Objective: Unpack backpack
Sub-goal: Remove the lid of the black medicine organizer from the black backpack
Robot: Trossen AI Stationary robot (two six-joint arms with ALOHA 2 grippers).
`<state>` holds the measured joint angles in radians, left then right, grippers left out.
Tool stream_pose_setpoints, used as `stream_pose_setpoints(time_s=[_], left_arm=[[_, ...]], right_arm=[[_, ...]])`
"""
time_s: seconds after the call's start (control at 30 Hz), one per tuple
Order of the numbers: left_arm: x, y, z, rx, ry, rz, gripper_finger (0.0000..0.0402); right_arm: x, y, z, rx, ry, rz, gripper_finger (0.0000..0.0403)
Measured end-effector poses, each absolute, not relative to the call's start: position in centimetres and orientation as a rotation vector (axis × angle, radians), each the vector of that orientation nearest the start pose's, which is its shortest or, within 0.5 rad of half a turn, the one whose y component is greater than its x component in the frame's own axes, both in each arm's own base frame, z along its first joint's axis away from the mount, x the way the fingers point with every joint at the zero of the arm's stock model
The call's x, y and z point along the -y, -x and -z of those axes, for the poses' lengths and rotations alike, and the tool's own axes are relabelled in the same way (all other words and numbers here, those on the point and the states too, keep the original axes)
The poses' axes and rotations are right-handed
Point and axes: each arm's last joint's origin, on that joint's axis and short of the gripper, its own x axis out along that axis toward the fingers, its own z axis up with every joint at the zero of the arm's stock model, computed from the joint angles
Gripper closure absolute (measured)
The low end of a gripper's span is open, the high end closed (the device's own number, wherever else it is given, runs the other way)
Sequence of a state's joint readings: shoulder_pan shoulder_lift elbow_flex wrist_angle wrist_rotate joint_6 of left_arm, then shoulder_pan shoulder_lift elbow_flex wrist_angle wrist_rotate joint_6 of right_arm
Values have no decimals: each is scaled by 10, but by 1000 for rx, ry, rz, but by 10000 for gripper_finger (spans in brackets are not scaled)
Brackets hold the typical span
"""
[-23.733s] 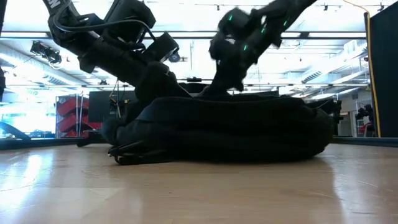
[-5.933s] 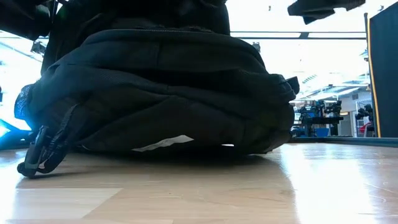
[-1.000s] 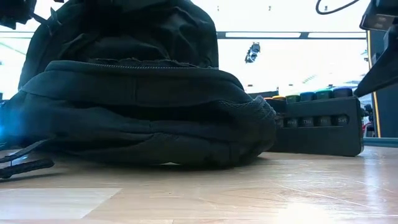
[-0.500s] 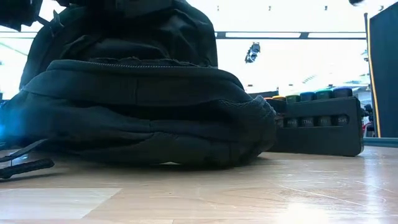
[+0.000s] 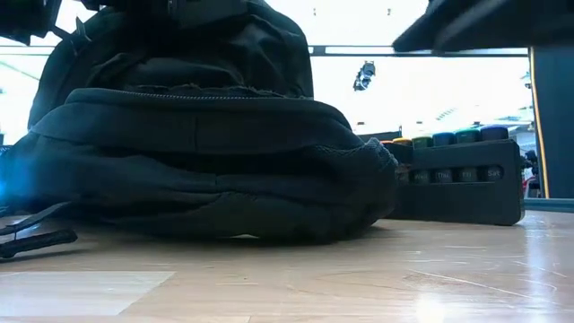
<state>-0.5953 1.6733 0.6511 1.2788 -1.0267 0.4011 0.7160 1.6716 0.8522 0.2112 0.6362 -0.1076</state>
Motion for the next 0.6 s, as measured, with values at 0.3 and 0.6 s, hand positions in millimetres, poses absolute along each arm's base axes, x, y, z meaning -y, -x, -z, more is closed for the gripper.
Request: stream_pose_setpoints(time_s=[0.3, 0.6], left_arm=[[152, -267, -208, 85, -193, -451, 94], [161, -262, -206, 69, -193, -441, 94]], right_arm=[[-189, -289, -156, -730, 531, 12, 221], [-176, -294, -148, -791, 494, 67, 295]])
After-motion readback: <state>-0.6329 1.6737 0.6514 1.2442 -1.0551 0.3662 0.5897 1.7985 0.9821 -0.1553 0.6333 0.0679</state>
